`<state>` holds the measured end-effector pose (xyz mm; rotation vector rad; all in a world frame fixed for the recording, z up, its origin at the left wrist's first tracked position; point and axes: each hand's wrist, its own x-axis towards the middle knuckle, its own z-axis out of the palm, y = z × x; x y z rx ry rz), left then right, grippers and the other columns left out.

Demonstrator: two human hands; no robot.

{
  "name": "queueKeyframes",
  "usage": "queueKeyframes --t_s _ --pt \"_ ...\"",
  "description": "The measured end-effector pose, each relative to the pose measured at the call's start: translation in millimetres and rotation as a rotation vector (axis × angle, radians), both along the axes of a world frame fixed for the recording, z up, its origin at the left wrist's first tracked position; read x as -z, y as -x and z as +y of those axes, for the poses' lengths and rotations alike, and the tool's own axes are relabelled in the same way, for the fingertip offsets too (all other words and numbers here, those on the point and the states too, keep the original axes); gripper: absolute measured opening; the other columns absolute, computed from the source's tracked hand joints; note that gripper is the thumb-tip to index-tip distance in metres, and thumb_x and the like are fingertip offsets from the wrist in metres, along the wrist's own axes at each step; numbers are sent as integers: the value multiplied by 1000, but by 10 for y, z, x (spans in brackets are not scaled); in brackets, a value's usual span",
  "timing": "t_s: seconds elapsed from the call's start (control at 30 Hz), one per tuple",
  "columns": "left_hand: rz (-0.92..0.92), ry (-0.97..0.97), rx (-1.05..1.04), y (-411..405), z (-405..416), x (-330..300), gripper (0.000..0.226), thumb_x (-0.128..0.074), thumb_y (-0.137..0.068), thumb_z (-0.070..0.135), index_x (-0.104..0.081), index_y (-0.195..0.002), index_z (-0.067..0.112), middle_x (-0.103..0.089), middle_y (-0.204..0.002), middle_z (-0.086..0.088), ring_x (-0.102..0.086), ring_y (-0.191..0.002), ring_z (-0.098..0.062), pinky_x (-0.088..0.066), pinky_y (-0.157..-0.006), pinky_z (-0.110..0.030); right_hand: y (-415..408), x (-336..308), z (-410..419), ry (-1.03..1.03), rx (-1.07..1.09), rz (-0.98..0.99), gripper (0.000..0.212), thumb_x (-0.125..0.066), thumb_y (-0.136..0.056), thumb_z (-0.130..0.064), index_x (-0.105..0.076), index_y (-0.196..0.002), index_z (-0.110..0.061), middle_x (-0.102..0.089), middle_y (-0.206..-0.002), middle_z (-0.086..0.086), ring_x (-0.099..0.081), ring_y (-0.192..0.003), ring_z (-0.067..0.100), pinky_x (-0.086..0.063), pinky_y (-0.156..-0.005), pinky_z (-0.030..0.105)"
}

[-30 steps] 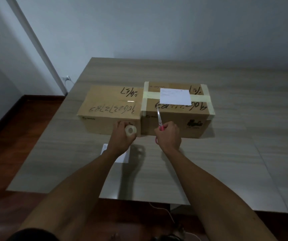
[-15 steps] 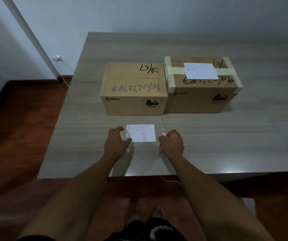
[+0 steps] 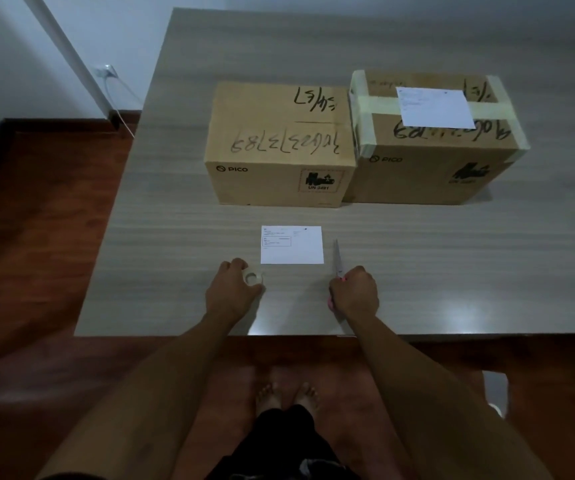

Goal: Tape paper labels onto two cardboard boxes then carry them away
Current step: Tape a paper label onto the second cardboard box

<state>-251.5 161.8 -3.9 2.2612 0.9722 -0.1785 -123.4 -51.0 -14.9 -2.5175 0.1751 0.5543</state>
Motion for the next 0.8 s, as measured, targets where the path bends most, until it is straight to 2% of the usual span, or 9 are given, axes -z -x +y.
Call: queueKeyframes --t_s 0.1,0.2,0.3,0.43,0.53,0.63,0.8 --pt "7 9 15 -8 13 54 59 -83 -77 44 -56 -124 20 -54 -122 -2 -59 -109 -28 -46 -85 -38 1 49 -12 -3 -31 3 22 -62 -76 -29 -65 -80 -7 -70 -74 8 -69 -67 26 -58 -57 34" --pt "3 4 38 -10 20 48 71 -82 -69 61 -54 -124 25 -52 -120 3 -58 -107 -23 -51 -88 -41 -1 34 -1 -28 -20 -23 29 -61 -71 -35 -60 -85 -10 -69 -78 6 -68 -68 24 -60 -62 38" --pt "-14 -18 35 -107 63 -28 79 -73 -71 73 -53 -131 25 -51 -127 3 -55 -112 -20 -54 -93 -46 -97 -51 74 -47 -116 -169 33 -67 -78 -31 -60 -104 -14 -66 -99 6 -64 -89 26 -58 -78 42" --pt "-48 33 65 -401 237 -46 70 -75 -82 49 -52 -142 19 -49 -138 -4 -60 -117 -29 -56 -92 -50 -401 -121 241 -160 -322 -181 49 -72 -82 -18 -59 -129 -15 -63 -113 3 -57 -106 26 -51 -91 43" --pt "-30 12 155 -649 366 3 74 -77 -86 29 -46 -150 13 -44 -150 -11 -51 -129 -33 -50 -99 -41 -643 -79 363 -153 -441 -107 63 -77 -78 -15 -54 -136 -15 -62 -123 5 -56 -111 29 -52 -93 45" --pt "15 -26 255 -828 478 45 83 -81 -83 28 -40 -153 10 -40 -156 -13 -42 -139 -35 -40 -111 -47 -818 -60 441 -106 -565 -69 80 -82 -74 -13 -46 -146 -15 -57 -134 8 -51 -120 30 -49 -99 48" --pt "28 30 346 -962 552 137 98 -89 -68 24 -39 -153 25 -49 -153 -3 -47 -134 -34 -42 -110 -48 -993 -36 516 28 -776 -46 96 -86 -73 -20 -36 -155 -19 -47 -147 7 -40 -132 32 -41 -106 46"
